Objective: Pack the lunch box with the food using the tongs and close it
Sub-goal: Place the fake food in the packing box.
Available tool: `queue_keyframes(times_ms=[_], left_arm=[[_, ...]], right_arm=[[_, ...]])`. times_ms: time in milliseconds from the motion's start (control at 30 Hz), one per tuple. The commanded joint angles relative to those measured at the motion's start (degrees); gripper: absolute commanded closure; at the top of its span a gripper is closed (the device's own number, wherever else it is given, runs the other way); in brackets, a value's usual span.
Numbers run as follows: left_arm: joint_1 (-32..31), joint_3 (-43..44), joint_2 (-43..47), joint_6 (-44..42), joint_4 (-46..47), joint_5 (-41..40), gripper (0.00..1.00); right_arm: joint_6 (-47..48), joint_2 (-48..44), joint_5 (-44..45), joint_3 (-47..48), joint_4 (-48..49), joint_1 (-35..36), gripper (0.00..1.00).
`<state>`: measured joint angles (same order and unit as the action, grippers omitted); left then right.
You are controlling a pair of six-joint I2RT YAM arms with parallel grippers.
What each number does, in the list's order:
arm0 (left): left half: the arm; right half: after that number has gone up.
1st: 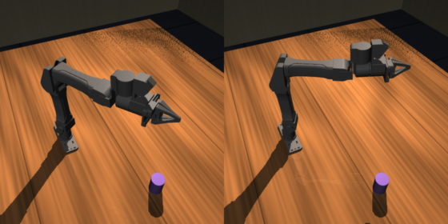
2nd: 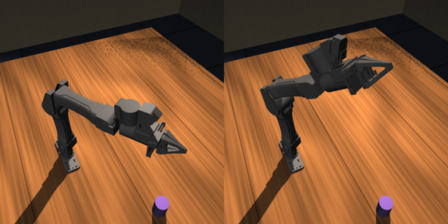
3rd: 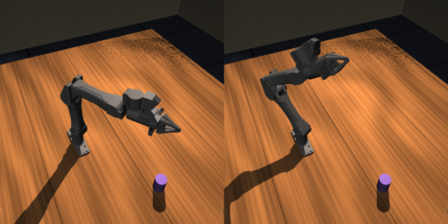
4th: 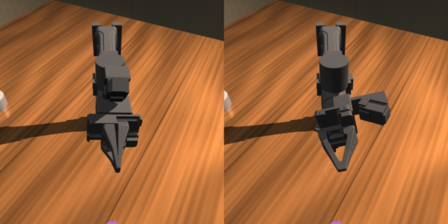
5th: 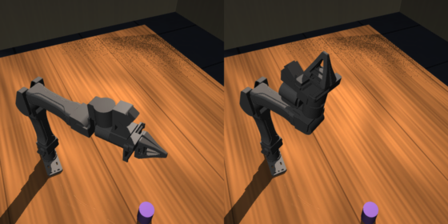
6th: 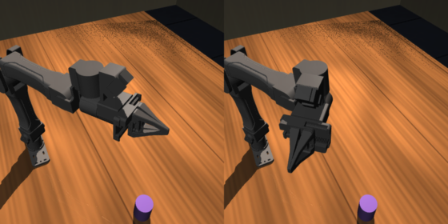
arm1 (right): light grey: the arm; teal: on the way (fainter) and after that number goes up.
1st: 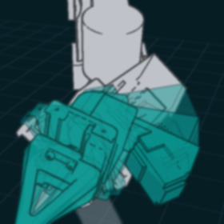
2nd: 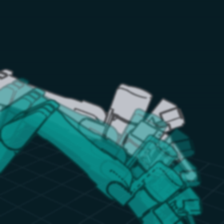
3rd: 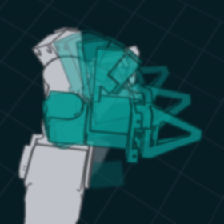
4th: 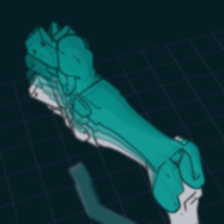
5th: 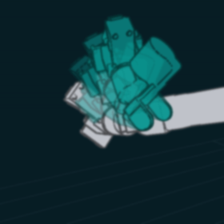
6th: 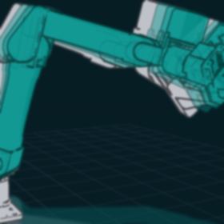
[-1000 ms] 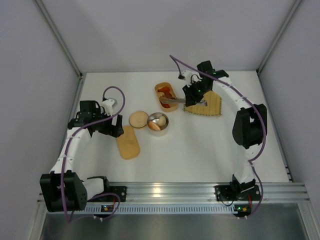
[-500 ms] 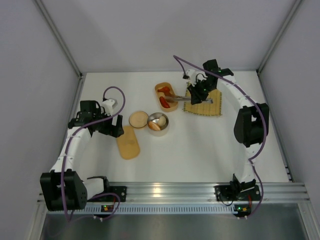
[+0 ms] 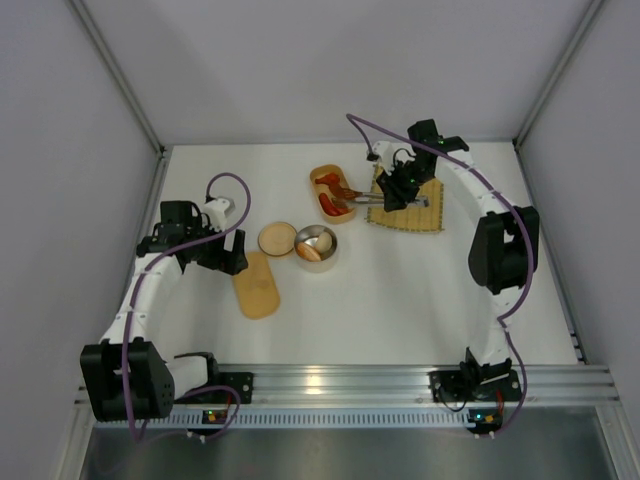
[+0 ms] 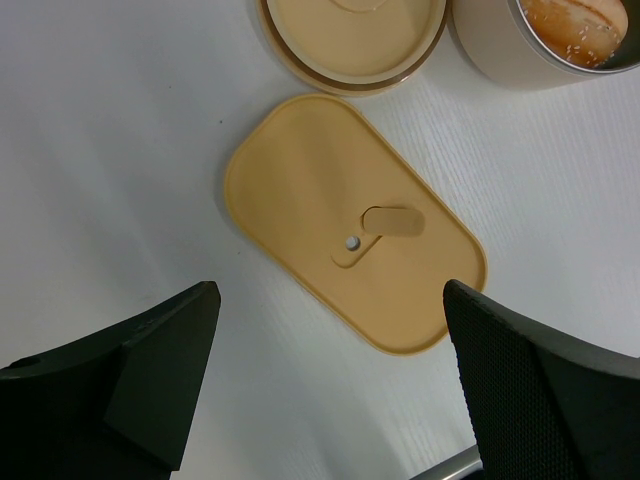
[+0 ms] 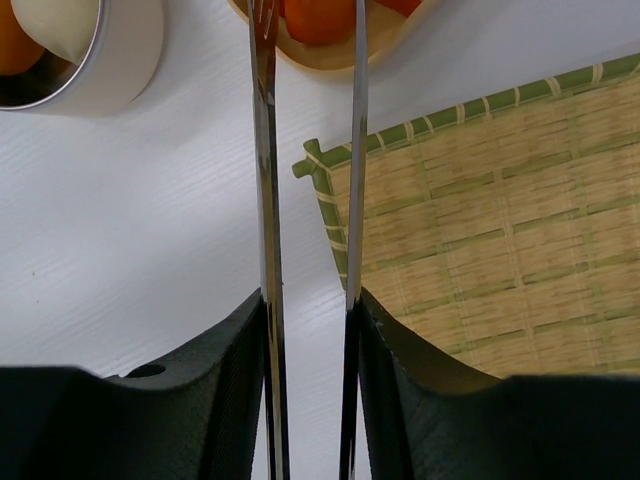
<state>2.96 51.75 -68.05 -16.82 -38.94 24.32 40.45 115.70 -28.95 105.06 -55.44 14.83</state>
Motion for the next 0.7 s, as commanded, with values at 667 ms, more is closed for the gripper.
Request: queue_keyframes(times_ms=[667], left_arm=[[-0.06, 1.52, 0.90, -0.23, 1.15, 0.65, 0.02]], right_arm=[[-3.10, -6.63, 3.19, 0.24, -1.60, -1.12, 0.82]])
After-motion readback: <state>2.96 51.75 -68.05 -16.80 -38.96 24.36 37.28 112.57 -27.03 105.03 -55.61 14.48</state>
